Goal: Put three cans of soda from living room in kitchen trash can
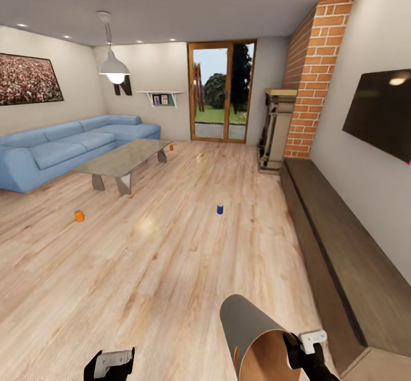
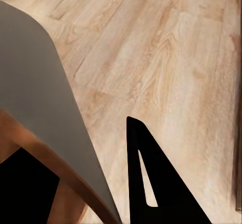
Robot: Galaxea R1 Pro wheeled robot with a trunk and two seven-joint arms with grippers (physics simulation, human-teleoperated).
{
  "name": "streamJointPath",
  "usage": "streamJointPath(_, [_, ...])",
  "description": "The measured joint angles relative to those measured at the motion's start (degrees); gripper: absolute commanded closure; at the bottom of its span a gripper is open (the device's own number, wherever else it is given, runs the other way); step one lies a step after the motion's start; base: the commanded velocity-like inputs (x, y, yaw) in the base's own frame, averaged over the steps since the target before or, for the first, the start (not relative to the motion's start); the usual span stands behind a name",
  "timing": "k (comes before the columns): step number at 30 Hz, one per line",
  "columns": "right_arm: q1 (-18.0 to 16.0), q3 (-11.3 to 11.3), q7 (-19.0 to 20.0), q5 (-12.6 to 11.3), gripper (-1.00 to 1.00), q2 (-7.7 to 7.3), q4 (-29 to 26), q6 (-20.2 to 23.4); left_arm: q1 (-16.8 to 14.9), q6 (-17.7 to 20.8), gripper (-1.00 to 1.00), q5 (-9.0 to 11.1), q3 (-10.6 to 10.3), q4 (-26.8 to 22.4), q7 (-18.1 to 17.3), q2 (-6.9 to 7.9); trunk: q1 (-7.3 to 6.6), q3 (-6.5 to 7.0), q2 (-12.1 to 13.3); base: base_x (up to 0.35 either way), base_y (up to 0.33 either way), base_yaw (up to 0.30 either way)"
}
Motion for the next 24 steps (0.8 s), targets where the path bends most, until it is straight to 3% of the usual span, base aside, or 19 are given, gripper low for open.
streamJointPath(17, [0.0, 0.0, 0.0, 0.0, 1.0, 0.26, 0.2, 0.0, -0.1, 0.1, -1.0, 0.0, 0.1, 0.1, 0.1, -0.01, 0.0, 0.0, 0.0, 0.219, 0.232, 0.236])
streamJointPath(24, [0.0, 0.1, 0.0, 0.1, 1.0, 0.21, 0.9, 0.0, -0.1, 0.1, -1.0, 0.0, 0.1, 0.1, 0.1, -0.01, 0.0, 0.0, 0.0, 0.246, 0.208, 0.083])
